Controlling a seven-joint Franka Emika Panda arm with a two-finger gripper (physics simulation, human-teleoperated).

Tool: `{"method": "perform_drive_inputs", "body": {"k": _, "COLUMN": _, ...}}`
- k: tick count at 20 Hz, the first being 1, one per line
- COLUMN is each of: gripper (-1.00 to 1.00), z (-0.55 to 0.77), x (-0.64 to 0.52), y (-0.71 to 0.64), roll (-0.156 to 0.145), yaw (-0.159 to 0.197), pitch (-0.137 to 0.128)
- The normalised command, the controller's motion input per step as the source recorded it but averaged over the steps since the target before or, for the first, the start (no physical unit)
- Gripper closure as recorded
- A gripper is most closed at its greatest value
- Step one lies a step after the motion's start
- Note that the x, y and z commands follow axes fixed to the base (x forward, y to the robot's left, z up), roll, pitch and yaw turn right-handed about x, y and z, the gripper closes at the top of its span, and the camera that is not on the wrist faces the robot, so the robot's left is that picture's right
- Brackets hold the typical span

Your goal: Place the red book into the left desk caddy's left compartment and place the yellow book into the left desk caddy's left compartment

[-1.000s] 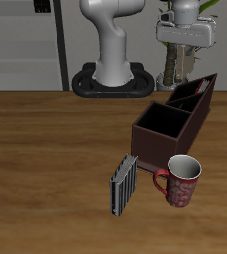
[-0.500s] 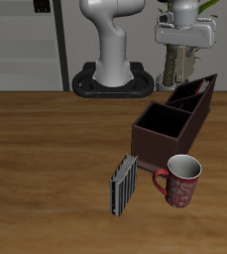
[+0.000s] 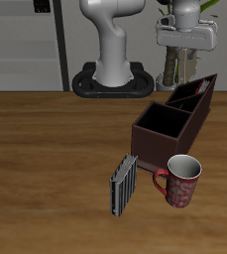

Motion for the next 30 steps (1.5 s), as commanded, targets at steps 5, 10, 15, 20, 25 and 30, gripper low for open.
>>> {"method": "perform_drive_inputs", "body": {"k": 5, "gripper": 1.0, "z": -0.16, "x": 0.2, "y": 0.08, "roll": -0.003, "yaw": -0.001, "pitch": 0.044}}
{"method": "perform_drive_inputs", "body": {"k": 10, "gripper": 1.0, "z": -0.14, "x": 0.17, "y": 0.06, "roll": -0.007, "yaw": 0.005, "pitch": 0.044}}
{"method": "perform_drive_inputs", "body": {"k": 15, "gripper": 1.0, "z": -0.23, "x": 0.07, "y": 0.07, "roll": 0.014, "yaw": 0.017, "pitch": 0.042}}
{"method": "perform_drive_inputs", "body": {"k": 20, "gripper": -1.0, "z": -0.15, "x": 0.03, "y": 0.04, "roll": 0.039, "yaw": 0.012, "pitch": 0.065}}
{"method": "perform_drive_inputs", "body": {"k": 25, "gripper": -1.0, "z": -0.04, "x": 0.0, "y": 0.01, "roll": 0.022, "yaw": 0.001, "pitch": 0.034}}
{"method": "perform_drive_inputs", "body": {"k": 30, "gripper": -1.0, "z": 0.01, "x": 0.04, "y": -0.07, "roll": -0.006, "yaw": -0.011, "pitch": 0.011}}
